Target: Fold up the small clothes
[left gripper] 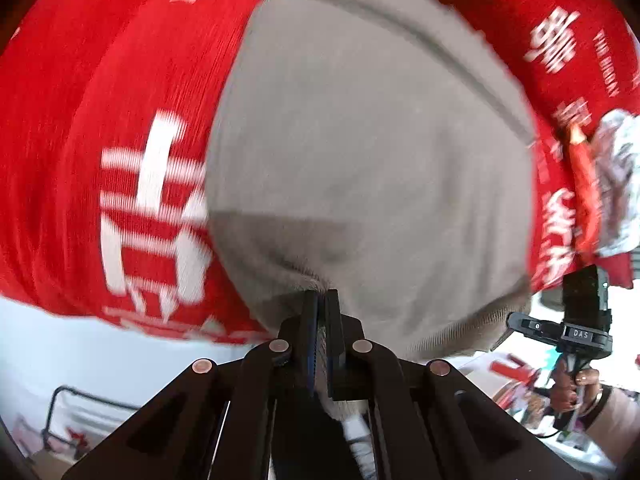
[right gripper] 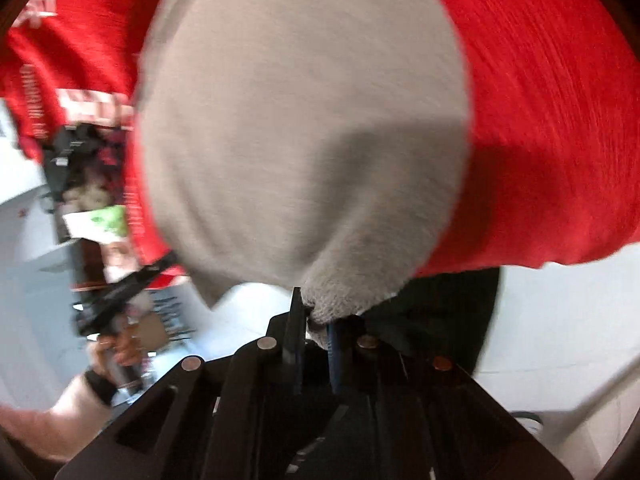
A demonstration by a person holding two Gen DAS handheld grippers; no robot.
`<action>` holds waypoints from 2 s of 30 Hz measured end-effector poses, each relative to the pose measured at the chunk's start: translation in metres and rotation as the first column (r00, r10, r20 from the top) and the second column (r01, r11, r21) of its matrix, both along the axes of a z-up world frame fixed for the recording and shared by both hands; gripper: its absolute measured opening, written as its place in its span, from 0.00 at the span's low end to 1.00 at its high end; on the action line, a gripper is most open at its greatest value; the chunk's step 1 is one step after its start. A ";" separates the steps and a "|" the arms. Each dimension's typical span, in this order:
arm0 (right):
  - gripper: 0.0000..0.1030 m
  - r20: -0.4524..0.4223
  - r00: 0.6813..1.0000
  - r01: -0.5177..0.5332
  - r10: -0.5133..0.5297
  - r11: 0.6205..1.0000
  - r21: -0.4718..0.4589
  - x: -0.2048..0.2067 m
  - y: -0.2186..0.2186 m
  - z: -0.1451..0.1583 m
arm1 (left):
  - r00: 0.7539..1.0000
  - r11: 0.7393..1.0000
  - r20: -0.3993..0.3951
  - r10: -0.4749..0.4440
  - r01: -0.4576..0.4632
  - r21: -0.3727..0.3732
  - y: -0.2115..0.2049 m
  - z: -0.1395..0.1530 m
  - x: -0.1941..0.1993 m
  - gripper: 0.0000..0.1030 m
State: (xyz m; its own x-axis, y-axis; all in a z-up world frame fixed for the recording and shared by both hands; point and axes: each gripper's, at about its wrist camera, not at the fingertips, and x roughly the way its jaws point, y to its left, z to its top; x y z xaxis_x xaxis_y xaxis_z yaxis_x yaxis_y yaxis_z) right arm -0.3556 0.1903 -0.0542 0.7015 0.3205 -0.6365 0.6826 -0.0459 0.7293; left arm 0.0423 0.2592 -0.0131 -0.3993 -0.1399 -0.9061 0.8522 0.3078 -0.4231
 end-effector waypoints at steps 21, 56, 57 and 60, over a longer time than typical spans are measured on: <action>0.13 0.003 0.961 0.274 -0.276 0.956 -0.107 0.015 -0.207 0.029 | 0.967 0.977 0.249 0.061 -0.007 -0.213 -0.164 0.050 0.043 0.83; 0.40 -0.402 0.909 -0.260 0.107 0.901 -0.348 0.079 -0.216 0.044 | 0.958 0.963 -0.122 -0.261 0.267 0.034 -0.208 -0.024 0.032 0.70; 0.40 -0.402 0.911 -0.244 0.092 0.907 -0.344 0.079 -0.216 0.044 | 0.960 0.967 -0.135 -0.245 0.252 0.038 -0.207 -0.025 0.037 0.70; 0.40 -0.413 0.908 -0.223 0.068 0.914 -0.339 0.079 -0.215 0.043 | 0.962 0.969 -0.135 -0.236 0.243 0.037 -0.204 -0.025 0.045 0.70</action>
State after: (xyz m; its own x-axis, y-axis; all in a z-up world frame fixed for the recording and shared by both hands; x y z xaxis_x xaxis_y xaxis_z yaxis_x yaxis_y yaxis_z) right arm -0.2767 -0.0247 -0.0112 0.3397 0.0858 -0.9366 0.8887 0.2967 0.3496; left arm 0.0872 0.0555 -0.0385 -0.5292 0.0206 -0.8483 0.8430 0.1265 -0.5228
